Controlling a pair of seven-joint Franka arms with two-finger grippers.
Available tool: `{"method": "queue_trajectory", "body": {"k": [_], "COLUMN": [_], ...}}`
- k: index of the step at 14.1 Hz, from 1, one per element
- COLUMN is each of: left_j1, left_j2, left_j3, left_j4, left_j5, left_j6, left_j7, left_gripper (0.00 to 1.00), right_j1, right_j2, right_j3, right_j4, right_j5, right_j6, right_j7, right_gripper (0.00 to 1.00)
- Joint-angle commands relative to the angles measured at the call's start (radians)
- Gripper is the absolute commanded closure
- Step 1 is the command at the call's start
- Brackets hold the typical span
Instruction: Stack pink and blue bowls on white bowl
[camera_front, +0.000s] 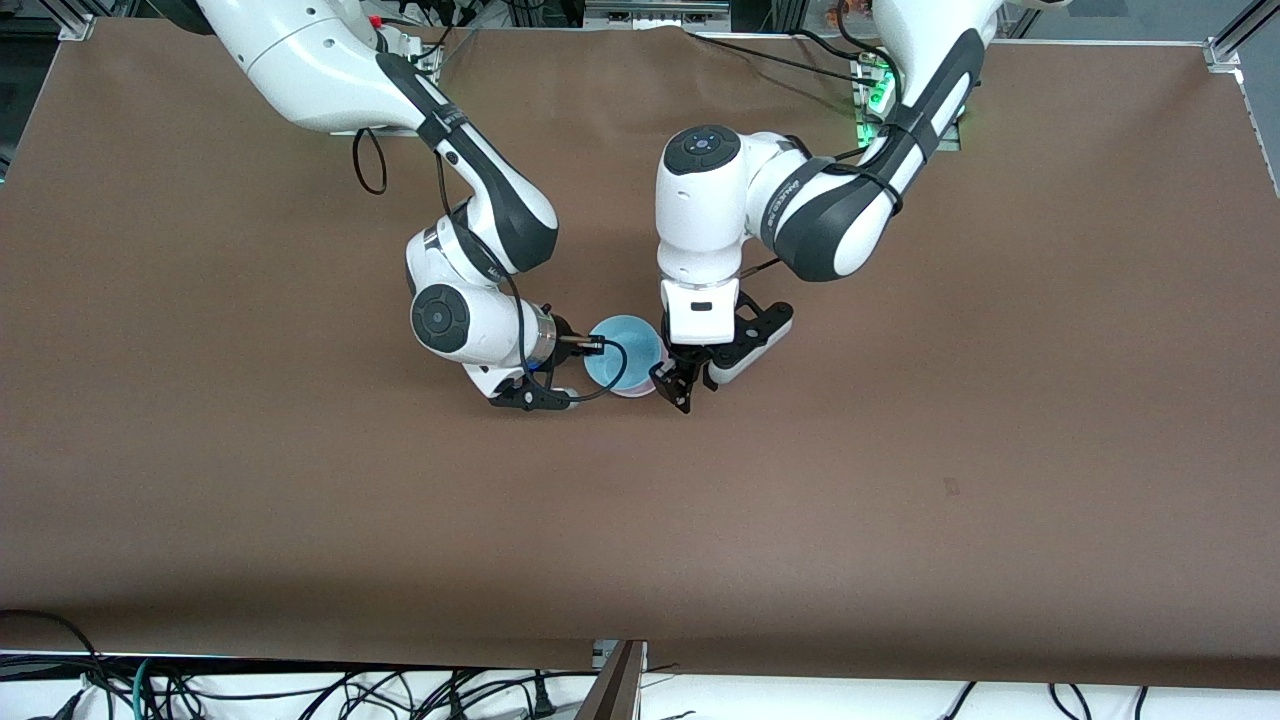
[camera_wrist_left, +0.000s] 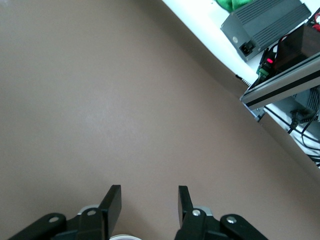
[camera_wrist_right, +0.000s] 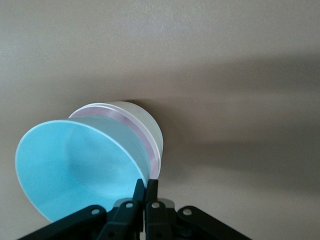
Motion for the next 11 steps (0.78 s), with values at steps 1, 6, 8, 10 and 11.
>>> {"method": "queue_trajectory", "body": {"k": [1,6,8,10,11], "left_j1": [0.029,0.11,0.14,0.193,0.222], "left_j2": [-0.001,-0.008,-0.037,-0.073,-0.09], "left_j3": [-0.005,-0.011,-0.01,-0.01,-0.01], "left_j4": [0.082,0.185,0.185,0.185,0.185], "left_j5": [-0.073,-0.196,-0.226,-0.292,-0.33], "left_j6": [-0.095,-0.235,-0.257,-0.312,-0.344], "left_j7": [0.104,0.311,0.377,0.491,0.566], "left_gripper": [0.46,0.44,0.44,0.44,0.43], "right_j1": [0.015,0.018,0.027,0.029,0.029], "right_j2": [0.011,0.02,0.025,0.026,0.029], "right_j3": [-0.005,-0.005,-0.007,-0.007,-0.007], "right_j4": [0.018,0.018,0.018,0.018,0.018], "right_j5": [-0.001,-0.001,-0.001,-0.02,-0.02], "right_j6": [0.004,0.021,0.021,0.022,0.022], "right_j7": [0.011,0.011,0.011,0.013,0.013], "right_gripper": [1.0,1.0,1.0,1.0,1.0]}}
